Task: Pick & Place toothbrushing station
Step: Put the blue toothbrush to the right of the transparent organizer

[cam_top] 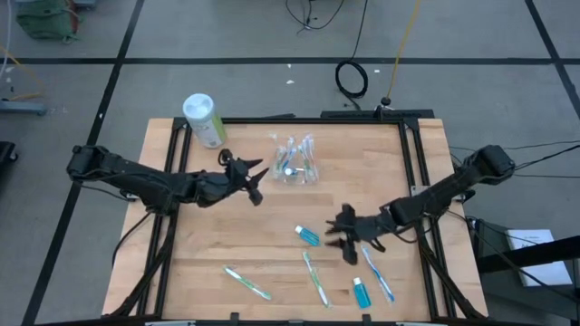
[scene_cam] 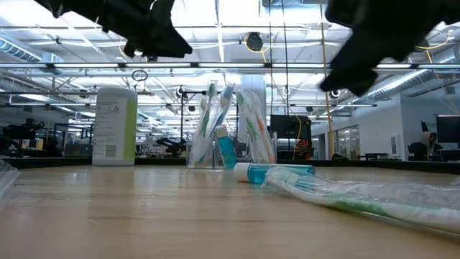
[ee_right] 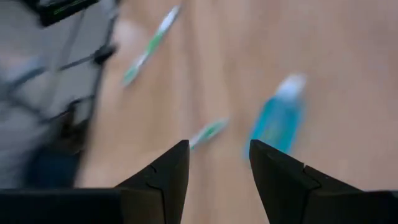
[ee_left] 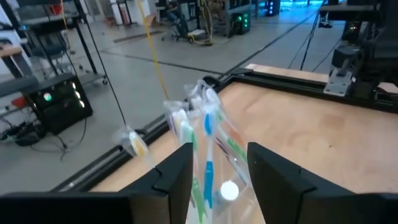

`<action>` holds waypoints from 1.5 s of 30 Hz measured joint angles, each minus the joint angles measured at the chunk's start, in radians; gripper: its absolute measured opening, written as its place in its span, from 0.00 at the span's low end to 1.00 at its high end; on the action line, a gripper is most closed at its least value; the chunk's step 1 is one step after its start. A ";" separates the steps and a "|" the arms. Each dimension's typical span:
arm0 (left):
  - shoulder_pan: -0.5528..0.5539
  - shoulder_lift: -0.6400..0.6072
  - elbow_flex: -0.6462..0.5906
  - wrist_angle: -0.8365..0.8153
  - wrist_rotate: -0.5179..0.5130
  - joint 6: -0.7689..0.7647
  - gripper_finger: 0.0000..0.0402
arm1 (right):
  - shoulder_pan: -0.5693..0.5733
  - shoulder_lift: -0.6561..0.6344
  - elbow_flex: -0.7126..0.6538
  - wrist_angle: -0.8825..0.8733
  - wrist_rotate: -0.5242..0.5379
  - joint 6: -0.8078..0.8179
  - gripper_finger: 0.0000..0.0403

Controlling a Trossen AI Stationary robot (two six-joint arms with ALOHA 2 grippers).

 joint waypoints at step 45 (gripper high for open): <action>0.021 0.000 0.000 -0.095 0.049 -0.155 0.40 | 0.248 0.045 -0.002 -0.535 -0.170 0.826 0.05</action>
